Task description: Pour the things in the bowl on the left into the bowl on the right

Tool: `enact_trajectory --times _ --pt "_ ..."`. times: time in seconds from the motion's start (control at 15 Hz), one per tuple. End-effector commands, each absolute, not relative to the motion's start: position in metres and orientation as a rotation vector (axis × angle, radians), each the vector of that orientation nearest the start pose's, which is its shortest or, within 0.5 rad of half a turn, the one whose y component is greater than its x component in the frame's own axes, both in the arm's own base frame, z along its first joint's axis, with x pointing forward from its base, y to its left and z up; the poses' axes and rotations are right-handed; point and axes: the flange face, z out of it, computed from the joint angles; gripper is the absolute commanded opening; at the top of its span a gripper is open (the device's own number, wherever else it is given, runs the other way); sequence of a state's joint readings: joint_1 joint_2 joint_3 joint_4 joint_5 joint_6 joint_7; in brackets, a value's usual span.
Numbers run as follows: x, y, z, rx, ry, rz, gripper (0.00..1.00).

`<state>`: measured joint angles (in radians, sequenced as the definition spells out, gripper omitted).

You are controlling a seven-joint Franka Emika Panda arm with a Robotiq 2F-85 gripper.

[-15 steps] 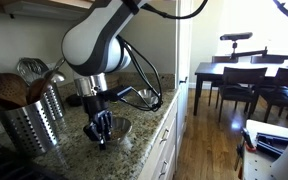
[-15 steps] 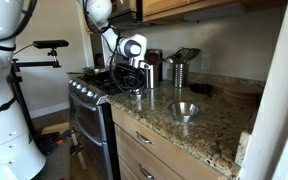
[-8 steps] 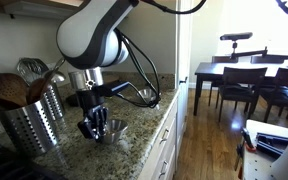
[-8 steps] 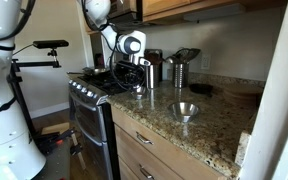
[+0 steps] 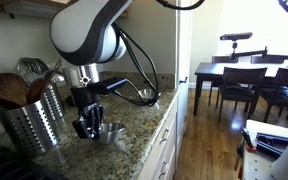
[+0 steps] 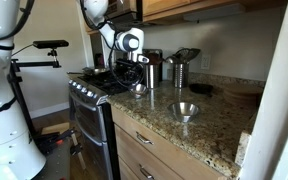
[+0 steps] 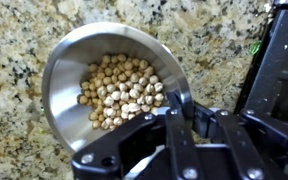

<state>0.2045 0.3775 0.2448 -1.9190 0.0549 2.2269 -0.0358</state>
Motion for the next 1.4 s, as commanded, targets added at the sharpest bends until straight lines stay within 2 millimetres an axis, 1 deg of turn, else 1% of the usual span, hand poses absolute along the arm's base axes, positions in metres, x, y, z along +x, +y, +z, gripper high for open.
enact_trajectory --times 0.0,0.13,0.53,0.6,0.67,0.73,0.93,1.0,1.33 --pt "0.552 0.264 0.297 -2.992 -0.620 0.165 0.07" --pt "0.551 0.263 0.295 -3.001 -0.607 0.175 0.07" --pt "0.555 0.264 0.276 -2.968 -0.622 0.212 0.08" --pt "0.557 0.265 0.273 -2.959 -0.627 0.210 0.25" --pt "0.557 0.265 0.272 -2.956 -0.629 0.208 0.34" --pt "0.558 0.265 0.267 -2.954 -0.630 0.216 0.38" --pt "0.558 0.266 0.246 -2.947 -0.630 0.261 0.58" --pt "0.560 0.266 0.242 -2.944 -0.630 0.267 0.63" --pt "0.564 0.268 0.240 -2.941 -0.623 0.271 0.97"
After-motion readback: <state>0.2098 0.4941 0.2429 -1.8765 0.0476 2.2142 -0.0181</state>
